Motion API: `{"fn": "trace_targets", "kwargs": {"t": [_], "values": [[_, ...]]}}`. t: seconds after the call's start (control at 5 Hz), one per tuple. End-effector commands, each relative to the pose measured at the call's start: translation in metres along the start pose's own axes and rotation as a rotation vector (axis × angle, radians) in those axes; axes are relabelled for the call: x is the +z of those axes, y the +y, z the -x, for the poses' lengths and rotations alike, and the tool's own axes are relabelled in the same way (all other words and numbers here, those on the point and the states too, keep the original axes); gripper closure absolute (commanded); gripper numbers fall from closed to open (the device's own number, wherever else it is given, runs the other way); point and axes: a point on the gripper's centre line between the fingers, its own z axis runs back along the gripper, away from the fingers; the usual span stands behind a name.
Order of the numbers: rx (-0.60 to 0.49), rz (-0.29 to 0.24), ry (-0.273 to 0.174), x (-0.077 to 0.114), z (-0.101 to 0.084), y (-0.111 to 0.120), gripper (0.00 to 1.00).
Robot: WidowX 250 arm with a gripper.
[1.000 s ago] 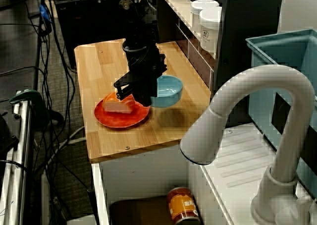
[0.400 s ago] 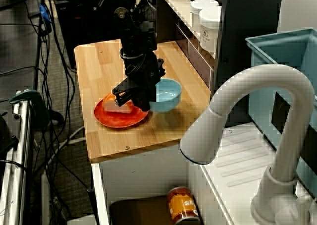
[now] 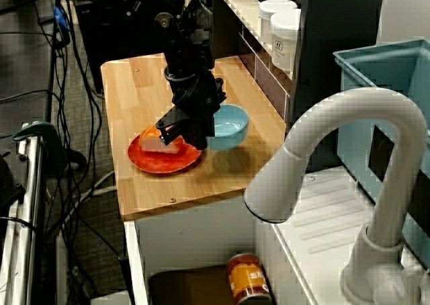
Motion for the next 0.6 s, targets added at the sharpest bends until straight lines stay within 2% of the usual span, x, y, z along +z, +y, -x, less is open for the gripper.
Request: {"fn": "trace_targets", "kwargs": {"t": [0.0,0.2,0.4], "values": [[0.004,-0.025,0.0,0.0031,-0.0007,-0.0063,0.27],[0.012,-0.027,0.008,0.0034,-0.0004,-0.0069,0.0],[0.019,-0.026,0.012,0.0064,0.0026,-0.0096,0.0]]}}
